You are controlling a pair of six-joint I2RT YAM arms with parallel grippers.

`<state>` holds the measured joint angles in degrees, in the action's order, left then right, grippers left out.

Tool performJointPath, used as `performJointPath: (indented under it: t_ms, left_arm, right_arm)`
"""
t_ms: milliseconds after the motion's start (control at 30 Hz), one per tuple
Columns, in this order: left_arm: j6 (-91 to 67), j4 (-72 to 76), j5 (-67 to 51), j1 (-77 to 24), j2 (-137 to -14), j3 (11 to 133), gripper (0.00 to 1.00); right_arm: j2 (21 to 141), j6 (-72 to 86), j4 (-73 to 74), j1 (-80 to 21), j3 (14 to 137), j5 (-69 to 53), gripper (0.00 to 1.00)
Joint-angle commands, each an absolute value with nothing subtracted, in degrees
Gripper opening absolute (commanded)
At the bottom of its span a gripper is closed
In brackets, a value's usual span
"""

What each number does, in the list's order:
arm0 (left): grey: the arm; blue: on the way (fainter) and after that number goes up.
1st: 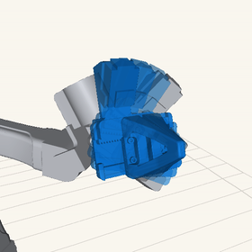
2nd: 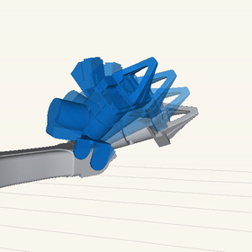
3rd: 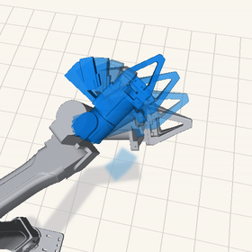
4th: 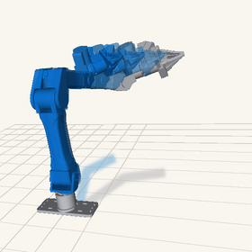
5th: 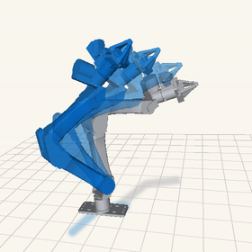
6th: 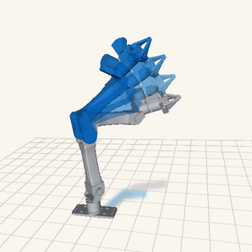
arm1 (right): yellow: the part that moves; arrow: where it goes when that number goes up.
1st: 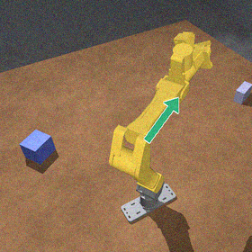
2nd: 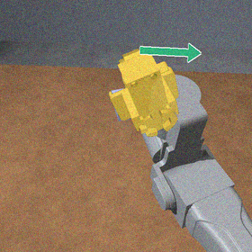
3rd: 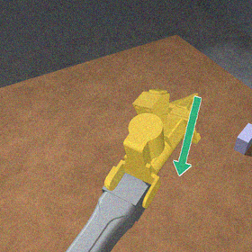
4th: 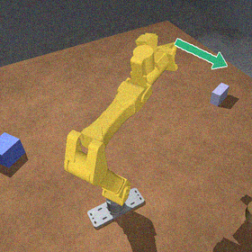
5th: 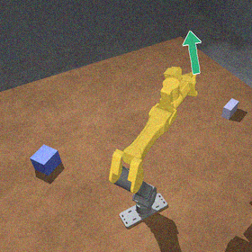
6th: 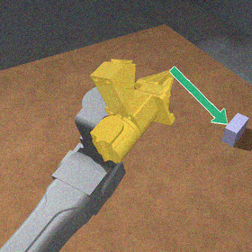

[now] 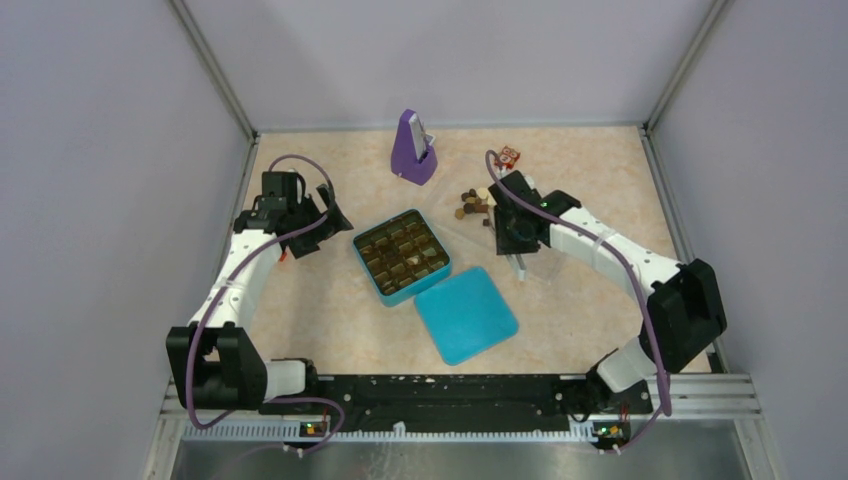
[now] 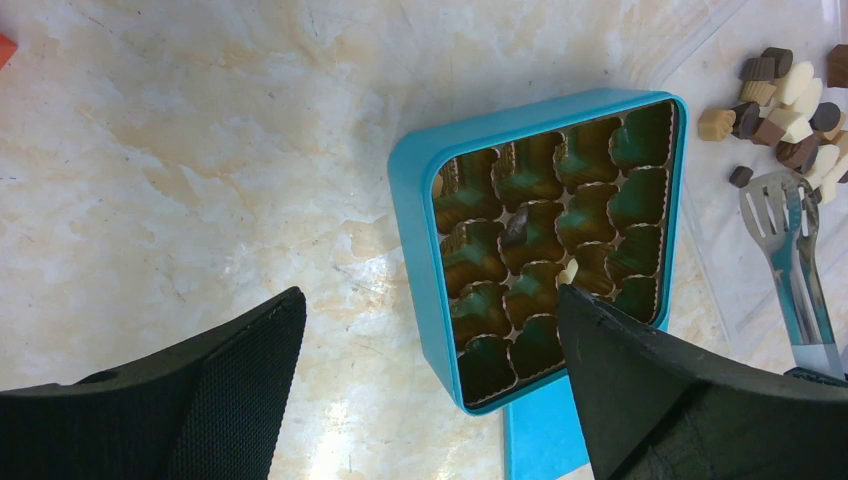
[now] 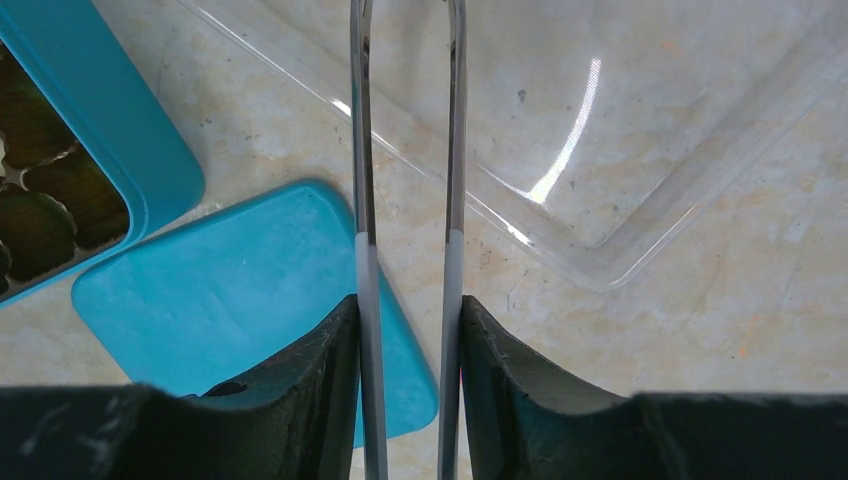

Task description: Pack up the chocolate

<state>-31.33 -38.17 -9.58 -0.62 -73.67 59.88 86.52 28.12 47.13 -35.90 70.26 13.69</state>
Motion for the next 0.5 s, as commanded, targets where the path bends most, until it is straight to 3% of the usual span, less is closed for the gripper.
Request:
performJointPath:
  t_ms: [0, 467]
  left_arm:
    - [-30.67, -37.18, -8.97, -0.37, -72.51, 59.68, 0.99]
    - [-30.59, -37.35, -8.43, -0.36, -72.29, 59.59, 0.99]
  right_arm:
    - [86.94, 28.28, 44.63, -36.65, 73.25, 14.88, 0.37]
    - [87.93, 28.55, 42.01, -37.0, 73.41, 13.54, 0.38]
